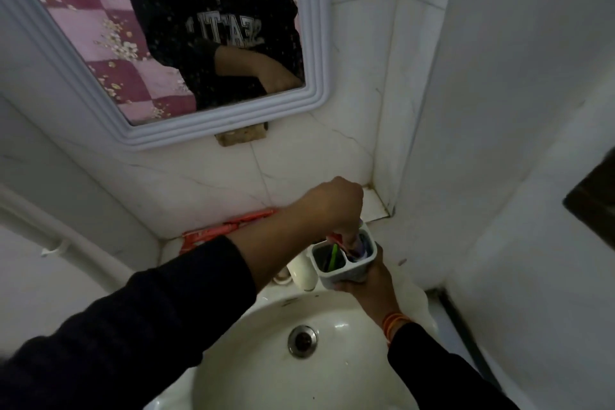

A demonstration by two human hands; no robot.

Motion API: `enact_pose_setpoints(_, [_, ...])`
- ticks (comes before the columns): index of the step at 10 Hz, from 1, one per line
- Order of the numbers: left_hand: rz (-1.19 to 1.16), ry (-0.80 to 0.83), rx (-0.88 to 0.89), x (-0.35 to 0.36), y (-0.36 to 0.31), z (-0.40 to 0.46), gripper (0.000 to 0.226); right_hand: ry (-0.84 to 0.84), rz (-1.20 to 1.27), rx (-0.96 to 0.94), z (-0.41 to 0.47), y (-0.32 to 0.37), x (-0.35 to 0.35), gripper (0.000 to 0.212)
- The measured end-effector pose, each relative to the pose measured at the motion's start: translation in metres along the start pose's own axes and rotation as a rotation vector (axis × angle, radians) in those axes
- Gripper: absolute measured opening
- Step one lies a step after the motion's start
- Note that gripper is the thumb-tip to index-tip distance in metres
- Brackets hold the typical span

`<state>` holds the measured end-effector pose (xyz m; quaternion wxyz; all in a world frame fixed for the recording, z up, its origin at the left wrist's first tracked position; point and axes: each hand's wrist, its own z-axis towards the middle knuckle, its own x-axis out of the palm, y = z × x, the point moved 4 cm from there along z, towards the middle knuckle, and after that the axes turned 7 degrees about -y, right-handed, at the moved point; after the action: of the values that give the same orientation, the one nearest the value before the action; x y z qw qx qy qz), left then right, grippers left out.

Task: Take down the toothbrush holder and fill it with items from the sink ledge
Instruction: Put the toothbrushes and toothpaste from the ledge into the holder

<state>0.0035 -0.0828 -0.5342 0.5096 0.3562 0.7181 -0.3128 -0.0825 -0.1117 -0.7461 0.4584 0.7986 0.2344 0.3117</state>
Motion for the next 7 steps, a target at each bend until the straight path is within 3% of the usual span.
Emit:
enact_pose_setpoints(1, [-0.062,-0.020,0.000,0.012,-0.003,0.015,0.044,0.035,0.181,0.062,-0.009,0.010,0.004,0.087])
enact_pose_setpoints(2, [-0.390,-0.024,-0.177,0.012,0.009,0.019,0.034,0.023,0.190,0.062,-0.009,0.006,-0.003,0.081])
enact_pose_setpoints(3, [-0.477,-0.026,-0.288,-0.003,0.047,0.018,0.023,-0.009,-0.090,-0.083,-0.012,0.012,-0.014,0.035])
enact_pose_setpoints(4, [-0.341,-0.077,-0.369,0.007,0.108,0.021,0.021,-0.016,-0.174,-0.121,-0.006,0.007,-0.014,0.036])
enact_pose_setpoints(5, [-0.167,-0.028,-0.382,0.045,0.154,0.025,0.026,0.017,-0.090,-0.071,-0.010,0.015,-0.011,0.063])
enact_pose_setpoints(7, [-0.018,-0.025,-0.423,0.143,0.228,0.057,0.042,0.064,-0.042,-0.117,-0.002,0.017,-0.009,0.088])
